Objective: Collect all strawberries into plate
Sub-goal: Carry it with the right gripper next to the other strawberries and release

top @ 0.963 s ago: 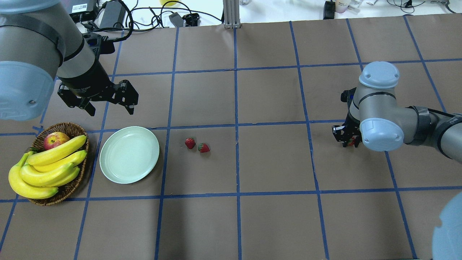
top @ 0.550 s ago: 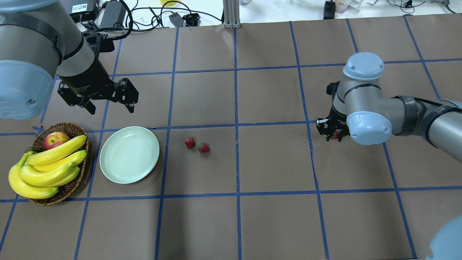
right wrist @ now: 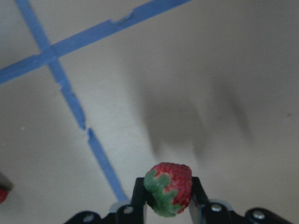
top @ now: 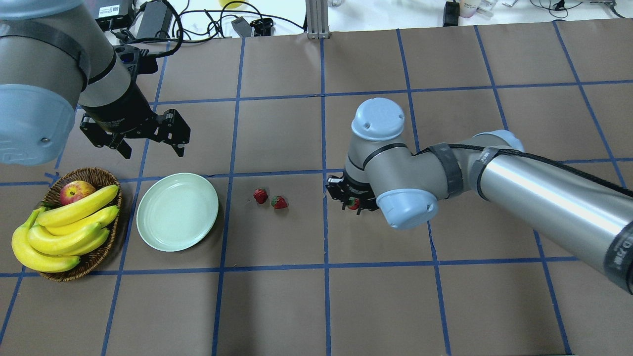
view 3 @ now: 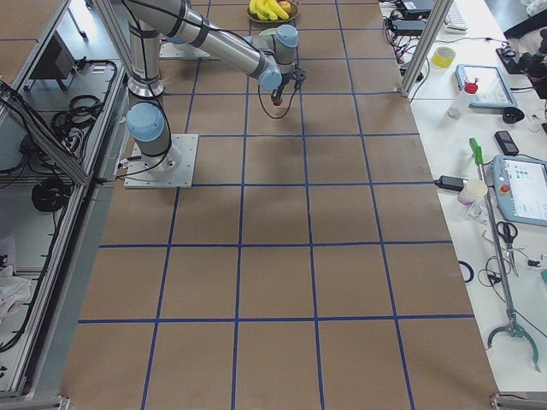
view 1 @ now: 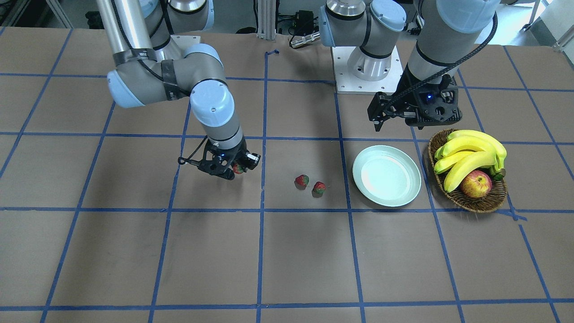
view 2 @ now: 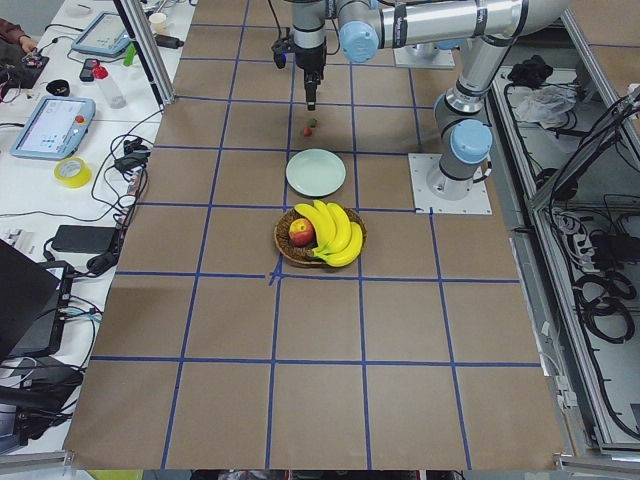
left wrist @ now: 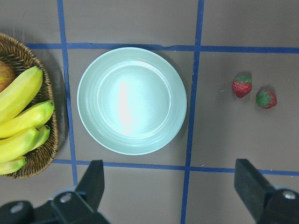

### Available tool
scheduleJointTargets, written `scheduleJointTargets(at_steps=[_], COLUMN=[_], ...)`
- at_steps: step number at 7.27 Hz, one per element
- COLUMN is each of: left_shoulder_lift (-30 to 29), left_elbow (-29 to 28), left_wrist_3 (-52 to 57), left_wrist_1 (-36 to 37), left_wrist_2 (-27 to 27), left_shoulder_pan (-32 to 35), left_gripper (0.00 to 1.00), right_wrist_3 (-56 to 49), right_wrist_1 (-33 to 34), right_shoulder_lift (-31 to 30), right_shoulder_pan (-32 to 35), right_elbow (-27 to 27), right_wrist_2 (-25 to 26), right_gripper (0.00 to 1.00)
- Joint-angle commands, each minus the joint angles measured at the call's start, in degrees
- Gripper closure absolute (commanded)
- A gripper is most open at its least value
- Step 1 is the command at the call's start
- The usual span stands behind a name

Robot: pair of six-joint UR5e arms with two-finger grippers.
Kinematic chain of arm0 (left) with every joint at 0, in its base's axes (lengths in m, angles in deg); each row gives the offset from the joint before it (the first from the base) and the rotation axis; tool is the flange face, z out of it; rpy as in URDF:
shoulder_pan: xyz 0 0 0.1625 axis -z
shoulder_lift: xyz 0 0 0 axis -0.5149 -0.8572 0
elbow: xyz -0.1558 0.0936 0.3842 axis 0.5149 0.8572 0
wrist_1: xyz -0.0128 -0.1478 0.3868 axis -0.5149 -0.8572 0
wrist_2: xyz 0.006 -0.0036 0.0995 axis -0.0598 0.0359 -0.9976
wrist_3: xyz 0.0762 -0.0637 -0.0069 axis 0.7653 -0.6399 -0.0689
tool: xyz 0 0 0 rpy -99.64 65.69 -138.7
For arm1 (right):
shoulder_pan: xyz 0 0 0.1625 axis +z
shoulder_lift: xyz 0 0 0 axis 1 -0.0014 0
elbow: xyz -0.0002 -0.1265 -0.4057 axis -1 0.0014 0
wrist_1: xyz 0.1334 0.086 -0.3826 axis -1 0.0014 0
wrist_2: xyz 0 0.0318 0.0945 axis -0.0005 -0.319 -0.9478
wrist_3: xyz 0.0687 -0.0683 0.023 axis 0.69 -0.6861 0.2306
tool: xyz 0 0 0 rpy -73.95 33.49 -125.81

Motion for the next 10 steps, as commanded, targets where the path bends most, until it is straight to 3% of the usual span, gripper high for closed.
scheduleJointTargets(at_steps=[1, 4, 5, 6, 10], left_shoulder_lift=[-0.1, -0.2, -0.2, -0.2, -1.0], left_elbow=[0.0, 0.0, 0.0, 0.0, -0.8], left_wrist_3=[0.0, 0.0, 0.0, 0.0, -0.3], left_wrist_1=[0.0, 0.0, 0.0, 0.0, 0.7], left_wrist_2=[0.1, 0.1, 0.1, 0.1, 0.1], left_shoulder_pan=[0.0, 0.0, 0.1, 0.1, -0.2], left_gripper=[0.00, 0.00, 0.00, 0.00, 0.00], right_wrist_3=[11.4, 13.4, 13.4, 13.2, 11.3], right_wrist_1=[1.8, 1.6, 1.4, 1.3, 0.7], right_shoulder_lift=[4.5, 6.1, 6.1, 6.0, 3.7], right_shoulder_pan=[7.8, 9.0, 9.0, 9.0, 8.8], right_elbow=[4.3, 7.2, 7.2, 7.2, 8.1], right_wrist_2=[-3.8, -3.7, -3.5, -3.3, -1.6], right_gripper=[1.00, 0.99, 0.77, 0.01, 0.00])
